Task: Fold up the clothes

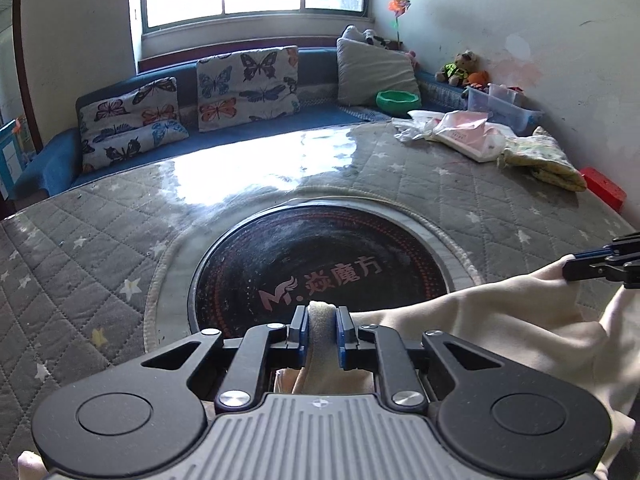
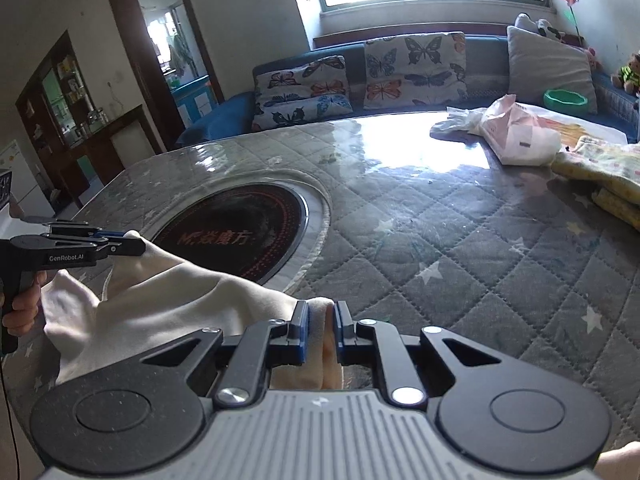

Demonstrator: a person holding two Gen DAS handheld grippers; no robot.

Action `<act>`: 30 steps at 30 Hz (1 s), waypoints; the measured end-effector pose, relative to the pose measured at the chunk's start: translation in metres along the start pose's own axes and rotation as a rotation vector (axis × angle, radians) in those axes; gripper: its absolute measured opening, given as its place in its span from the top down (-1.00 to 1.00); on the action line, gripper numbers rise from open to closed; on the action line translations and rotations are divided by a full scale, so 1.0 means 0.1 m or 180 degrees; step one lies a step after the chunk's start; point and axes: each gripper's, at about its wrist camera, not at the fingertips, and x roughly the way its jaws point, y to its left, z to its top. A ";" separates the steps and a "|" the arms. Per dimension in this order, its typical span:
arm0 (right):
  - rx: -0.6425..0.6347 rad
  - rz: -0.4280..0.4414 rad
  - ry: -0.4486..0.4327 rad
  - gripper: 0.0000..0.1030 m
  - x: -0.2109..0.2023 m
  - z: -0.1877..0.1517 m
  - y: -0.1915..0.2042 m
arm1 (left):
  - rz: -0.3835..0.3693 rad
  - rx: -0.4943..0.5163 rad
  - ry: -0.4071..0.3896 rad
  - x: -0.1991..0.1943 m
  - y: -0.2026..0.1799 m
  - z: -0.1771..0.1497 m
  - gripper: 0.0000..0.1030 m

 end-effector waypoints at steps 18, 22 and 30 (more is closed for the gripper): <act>-0.1456 0.0067 0.0137 0.85 -0.38 -0.70 0.52 | -0.0150 0.1263 0.0047 -0.65 -0.24 -0.92 0.74; -0.1388 0.0154 0.0211 0.85 -0.46 -0.72 0.48 | -0.0192 0.1129 0.0124 -0.67 -0.10 -0.93 0.71; -0.0536 0.0179 -0.0055 0.65 -0.46 -0.24 0.07 | -0.0128 0.0602 -0.0170 -0.68 0.10 -0.45 0.52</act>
